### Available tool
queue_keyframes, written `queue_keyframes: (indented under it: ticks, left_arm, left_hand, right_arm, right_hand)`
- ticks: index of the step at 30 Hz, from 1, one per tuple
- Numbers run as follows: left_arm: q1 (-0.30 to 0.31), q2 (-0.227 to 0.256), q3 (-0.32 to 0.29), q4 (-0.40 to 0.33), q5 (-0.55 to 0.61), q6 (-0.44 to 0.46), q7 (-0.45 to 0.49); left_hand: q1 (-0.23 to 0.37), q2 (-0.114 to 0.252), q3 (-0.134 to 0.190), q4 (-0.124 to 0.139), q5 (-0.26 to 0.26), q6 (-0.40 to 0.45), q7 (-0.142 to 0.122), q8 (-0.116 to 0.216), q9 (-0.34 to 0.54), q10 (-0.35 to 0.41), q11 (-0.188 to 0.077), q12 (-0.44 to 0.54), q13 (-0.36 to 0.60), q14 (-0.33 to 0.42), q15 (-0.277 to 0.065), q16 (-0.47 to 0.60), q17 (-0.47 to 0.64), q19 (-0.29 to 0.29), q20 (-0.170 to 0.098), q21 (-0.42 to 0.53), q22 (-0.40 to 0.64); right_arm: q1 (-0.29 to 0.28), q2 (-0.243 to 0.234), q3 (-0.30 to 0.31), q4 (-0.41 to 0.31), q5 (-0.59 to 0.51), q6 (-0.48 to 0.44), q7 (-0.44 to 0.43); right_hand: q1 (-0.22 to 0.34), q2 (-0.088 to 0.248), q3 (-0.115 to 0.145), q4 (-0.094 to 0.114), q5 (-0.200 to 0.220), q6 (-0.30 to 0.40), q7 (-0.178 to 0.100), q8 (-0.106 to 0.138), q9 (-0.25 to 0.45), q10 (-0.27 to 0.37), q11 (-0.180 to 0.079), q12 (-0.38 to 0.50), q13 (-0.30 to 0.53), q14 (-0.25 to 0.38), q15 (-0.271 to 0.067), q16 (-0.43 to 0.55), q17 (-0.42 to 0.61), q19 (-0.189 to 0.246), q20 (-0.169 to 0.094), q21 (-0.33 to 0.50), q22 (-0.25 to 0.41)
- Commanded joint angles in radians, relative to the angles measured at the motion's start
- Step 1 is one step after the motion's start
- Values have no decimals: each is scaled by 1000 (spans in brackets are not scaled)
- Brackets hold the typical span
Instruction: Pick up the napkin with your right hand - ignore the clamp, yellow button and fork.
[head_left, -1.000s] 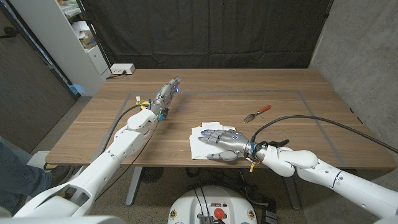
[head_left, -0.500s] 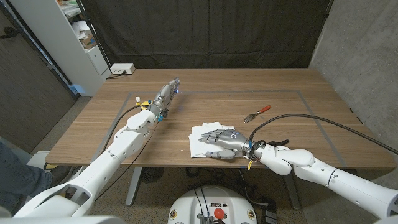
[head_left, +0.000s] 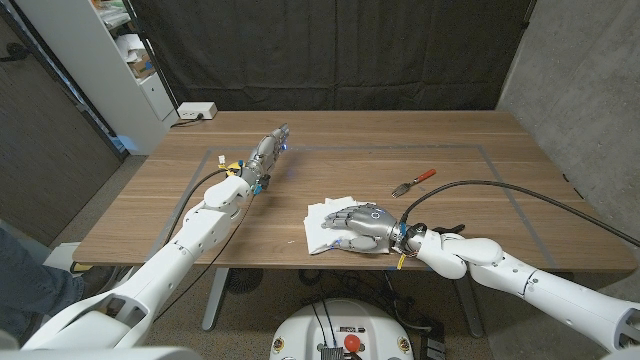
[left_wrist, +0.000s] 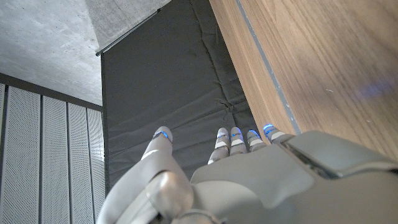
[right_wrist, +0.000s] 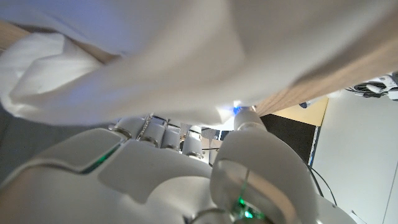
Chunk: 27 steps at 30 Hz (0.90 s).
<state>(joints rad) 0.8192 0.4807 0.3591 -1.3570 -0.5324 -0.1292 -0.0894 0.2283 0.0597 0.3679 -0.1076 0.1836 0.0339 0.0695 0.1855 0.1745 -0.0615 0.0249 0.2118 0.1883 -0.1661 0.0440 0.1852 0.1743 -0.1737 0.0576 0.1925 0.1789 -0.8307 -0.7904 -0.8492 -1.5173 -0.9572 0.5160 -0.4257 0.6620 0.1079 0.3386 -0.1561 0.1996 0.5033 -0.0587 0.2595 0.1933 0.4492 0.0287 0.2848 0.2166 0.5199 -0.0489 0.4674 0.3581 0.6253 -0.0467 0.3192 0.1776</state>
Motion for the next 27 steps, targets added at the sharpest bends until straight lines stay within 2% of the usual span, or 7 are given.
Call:
queue_keyframes:
  ticks: [1,11,12,15,18,21,27]
  left_arm:
    - [-11,-8,1,22,-3,-5,-13]
    - [-14,-12,-1,31,-3,-10,-18]
    - [-15,-14,-1,33,-4,-11,-21]
    - [-16,-16,0,38,-3,-13,-22]
    - [-15,-17,0,40,-4,-13,-24]
    - [-11,-16,-2,37,-5,-12,-21]
    - [-5,-12,-7,29,-6,-14,-19]
  left_hand:
    - [0,8,0,-3,-1,7,-1,2,4,1,-5,-3,3,-8,2,-1,5,-67,7,4,3]
    - [-1,8,-1,-3,-1,7,-2,2,4,1,-5,-3,3,-9,2,-1,5,-68,9,4,3]
    - [-1,8,-1,-3,-1,7,-3,2,4,0,-5,-3,3,-9,3,-1,5,-68,10,4,3]
    - [-1,8,-1,-3,-1,7,-3,2,4,0,-4,-4,3,-9,3,-1,5,-68,10,4,3]
    - [-1,8,-1,-3,-1,7,-2,2,4,0,-4,-4,3,-9,3,-1,5,-68,10,5,3]
    - [-1,8,-1,-3,-1,7,-2,2,4,0,-4,-4,3,-9,3,-1,5,-68,11,5,3]
    - [-1,9,-1,-3,-1,7,-4,2,4,-1,-6,-4,3,-9,3,-1,5,-69,13,5,3]
  right_arm:
    - [15,13,-13,24,-7,16,-45]
    - [24,22,-21,37,-14,32,-85]
    - [25,24,-22,39,-14,33,-87]
    - [29,29,-26,44,-21,38,-105]
    - [31,34,-30,48,-29,39,-124]
    - [34,38,-34,52,-36,39,-142]
    - [33,52,-45,68,-78,21,-238]
  right_hand:
    - [29,5,4,-8,-4,54,5,18,4,57,-2,21,8,34,-38,24,18,257,-42,15,7]
    - [57,14,13,-6,-7,107,-6,25,5,135,-15,52,15,95,-59,45,32,295,-54,31,9]
    - [63,15,15,-7,-7,110,-7,24,5,151,-9,59,16,96,-60,46,35,298,-55,32,10]
    - [75,18,20,-8,-8,131,-8,28,5,171,-12,68,19,113,-66,52,38,305,-59,36,10]
    - [100,25,28,-14,-8,149,-3,31,6,190,-17,78,23,128,-75,59,46,317,-67,42,11]
    - [139,33,39,-21,-11,172,-10,31,6,218,-24,94,30,144,-89,72,63,330,-78,50,14]
    - [206,49,59,-22,-16,226,-13,39,9,270,-36,125,41,191,-115,94,89,350,-101,68,18]
